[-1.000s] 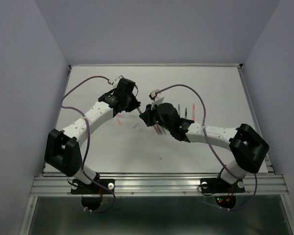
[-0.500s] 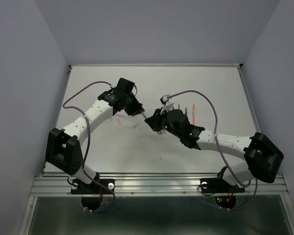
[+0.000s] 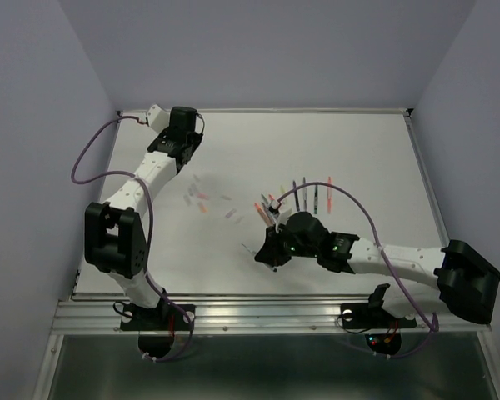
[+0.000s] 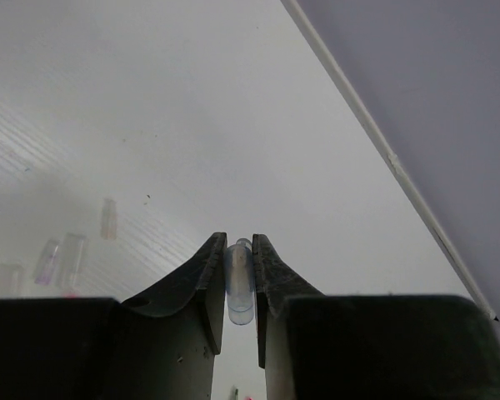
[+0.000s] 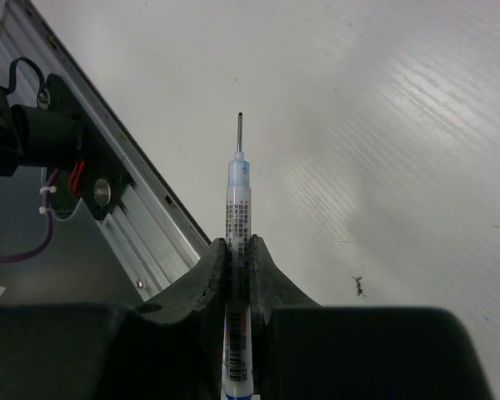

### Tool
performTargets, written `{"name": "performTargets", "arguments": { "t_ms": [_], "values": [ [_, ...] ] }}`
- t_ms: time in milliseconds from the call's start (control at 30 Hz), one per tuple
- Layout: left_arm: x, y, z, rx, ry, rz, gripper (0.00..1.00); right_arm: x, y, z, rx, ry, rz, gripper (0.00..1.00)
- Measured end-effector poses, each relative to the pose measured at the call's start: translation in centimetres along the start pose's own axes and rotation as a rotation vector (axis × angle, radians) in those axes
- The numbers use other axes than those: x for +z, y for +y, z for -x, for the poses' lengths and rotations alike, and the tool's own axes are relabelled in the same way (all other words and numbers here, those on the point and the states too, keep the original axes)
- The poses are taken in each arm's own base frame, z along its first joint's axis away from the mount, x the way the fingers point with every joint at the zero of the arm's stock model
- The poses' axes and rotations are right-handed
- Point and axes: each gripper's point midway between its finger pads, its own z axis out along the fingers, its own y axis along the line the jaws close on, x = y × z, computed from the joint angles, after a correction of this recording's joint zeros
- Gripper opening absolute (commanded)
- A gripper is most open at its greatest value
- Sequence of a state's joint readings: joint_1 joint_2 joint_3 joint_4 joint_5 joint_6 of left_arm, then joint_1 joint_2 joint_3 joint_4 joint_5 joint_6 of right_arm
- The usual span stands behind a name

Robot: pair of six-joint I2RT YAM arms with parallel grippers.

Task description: Open the pen caps

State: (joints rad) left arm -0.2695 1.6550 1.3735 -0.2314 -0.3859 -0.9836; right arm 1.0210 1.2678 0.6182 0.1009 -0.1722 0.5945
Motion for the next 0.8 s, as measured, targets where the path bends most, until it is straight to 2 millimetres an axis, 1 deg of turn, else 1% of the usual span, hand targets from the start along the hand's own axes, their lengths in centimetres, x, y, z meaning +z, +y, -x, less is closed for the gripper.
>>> {"name": "performTargets", "arguments": {
  "t_ms": [67,100,200,267,367,433,467,633,667,700,800],
  "values": [
    [-0.2,-0.6,-0.5,0.015,0.015,-0.029,0.0,-0.2,-0.8,0.6,0.005,-0.02,-0.032,0.01],
    [-0.3,-0.7,-0.8,0.023,0.023,-0.043,0.0,-0.3,-1.7,1.3,0.012,-0.038,-0.062,0.01],
    [-0.9,0.1,-2.2,0.063,0.078,-0.077,0.0,-0.6,-4.0,2.9,0.029,-0.077,-0.123,0.01],
    [-1.8,1.1,-3.5,0.097,0.118,-0.093,0.0,-0.8,-5.9,4.1,0.027,-0.108,-0.184,0.01],
    [-3.3,3.5,-5.8,0.156,0.175,-0.095,0.0,-1.2,-8.9,5.8,0.034,-0.157,-0.286,0.01],
    [-4.3,5.1,-7.9,0.205,0.225,-0.102,0.0,-1.6,-10.5,6.7,0.024,-0.185,-0.349,0.01],
    [-4.8,6.0,-9.3,0.236,0.256,-0.1,0.0,-1.8,-11.5,7.1,0.015,-0.198,-0.388,0.01],
    [-6.4,9.2,-14.5,0.351,0.382,-0.078,0.0,-1.9,-15.1,8.6,-0.033,-0.216,-0.544,0.05],
    [-6.7,9.7,-15.2,0.366,0.399,-0.073,0.0,-1.8,-15.7,8.8,-0.046,-0.212,-0.567,0.05],
    [-6.7,10.0,-15.5,0.372,0.405,-0.07,0.0,-1.7,-16.5,9.1,-0.06,-0.208,-0.594,0.06],
    [-6.8,10.7,-16.2,0.388,0.422,-0.055,0.0,-1.3,-18.0,9.5,-0.082,-0.195,-0.626,0.09]
  ]
}}
